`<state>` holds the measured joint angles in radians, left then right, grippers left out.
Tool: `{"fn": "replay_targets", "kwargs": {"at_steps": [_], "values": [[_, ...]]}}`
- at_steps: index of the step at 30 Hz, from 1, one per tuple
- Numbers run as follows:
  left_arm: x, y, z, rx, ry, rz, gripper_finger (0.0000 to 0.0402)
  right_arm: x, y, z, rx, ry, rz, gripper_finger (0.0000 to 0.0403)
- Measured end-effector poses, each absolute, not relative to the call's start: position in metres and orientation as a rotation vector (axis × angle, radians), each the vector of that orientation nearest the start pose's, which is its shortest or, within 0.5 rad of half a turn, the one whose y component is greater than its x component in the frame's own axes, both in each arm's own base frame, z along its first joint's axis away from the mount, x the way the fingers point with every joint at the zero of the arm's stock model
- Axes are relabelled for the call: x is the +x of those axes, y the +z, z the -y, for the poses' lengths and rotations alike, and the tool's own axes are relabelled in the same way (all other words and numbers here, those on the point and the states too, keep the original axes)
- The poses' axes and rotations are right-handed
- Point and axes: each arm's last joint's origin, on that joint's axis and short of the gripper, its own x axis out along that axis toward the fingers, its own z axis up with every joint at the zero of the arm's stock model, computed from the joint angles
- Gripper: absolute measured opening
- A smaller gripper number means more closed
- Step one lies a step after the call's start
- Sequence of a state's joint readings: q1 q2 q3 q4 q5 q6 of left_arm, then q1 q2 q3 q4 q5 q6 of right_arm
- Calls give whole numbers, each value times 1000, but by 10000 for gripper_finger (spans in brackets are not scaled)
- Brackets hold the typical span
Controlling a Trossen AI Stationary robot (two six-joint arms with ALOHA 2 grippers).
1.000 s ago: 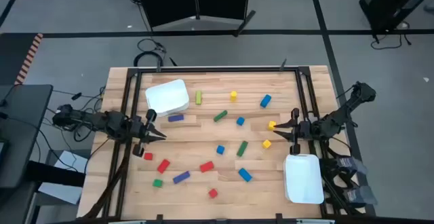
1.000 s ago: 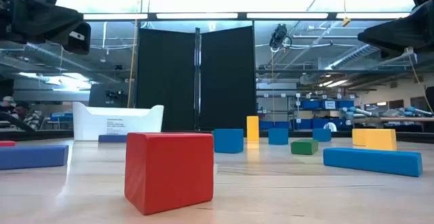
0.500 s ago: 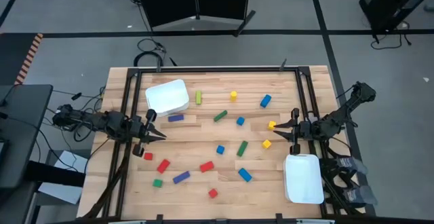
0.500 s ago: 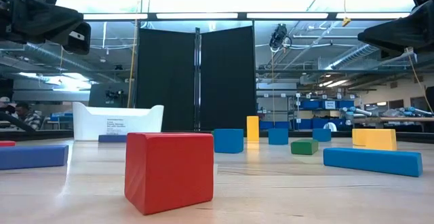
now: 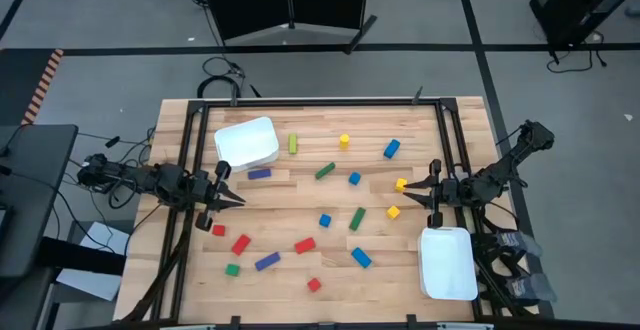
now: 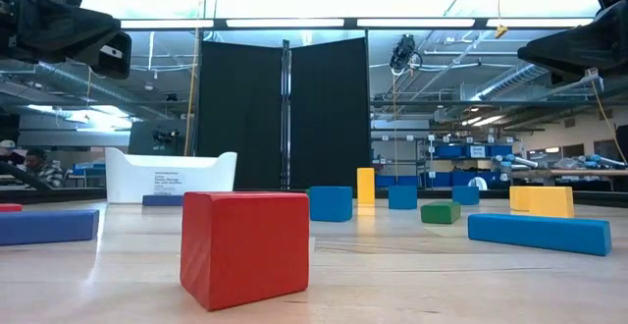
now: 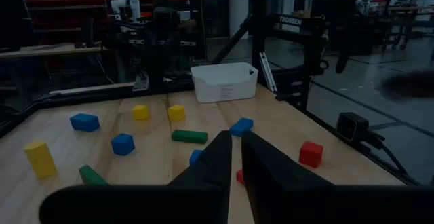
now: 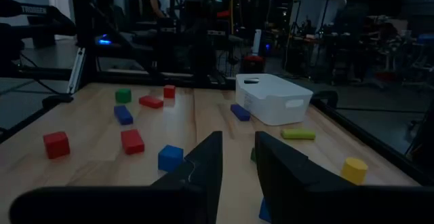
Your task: Sort blocks by size
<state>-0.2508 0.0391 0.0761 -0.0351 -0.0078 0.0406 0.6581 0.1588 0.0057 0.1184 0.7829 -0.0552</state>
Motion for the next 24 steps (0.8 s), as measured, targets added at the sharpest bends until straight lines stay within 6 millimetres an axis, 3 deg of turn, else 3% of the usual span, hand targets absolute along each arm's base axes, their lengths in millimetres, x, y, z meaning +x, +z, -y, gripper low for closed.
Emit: {"fn": "replay_targets", "kwargs": {"at_steps": [6, 11, 14, 20, 24], "values": [[93, 183, 23, 39, -243, 11, 44, 91, 164, -44, -93, -125, -30, 99], [92, 193, 23, 16, -241, 111, 44, 91, 168, -43, -268, -184, -21, 99], [90, 204, 23, -121, -248, 212, 44, 90, 178, -43, -145, -163, 73, 99], [85, 222, 17, -222, -110, 404, 44, 81, 214, -27, 319, -330, 406, 99], [86, 222, 15, -256, -62, 410, 44, 86, 217, -25, 298, -368, 321, 99]]}}
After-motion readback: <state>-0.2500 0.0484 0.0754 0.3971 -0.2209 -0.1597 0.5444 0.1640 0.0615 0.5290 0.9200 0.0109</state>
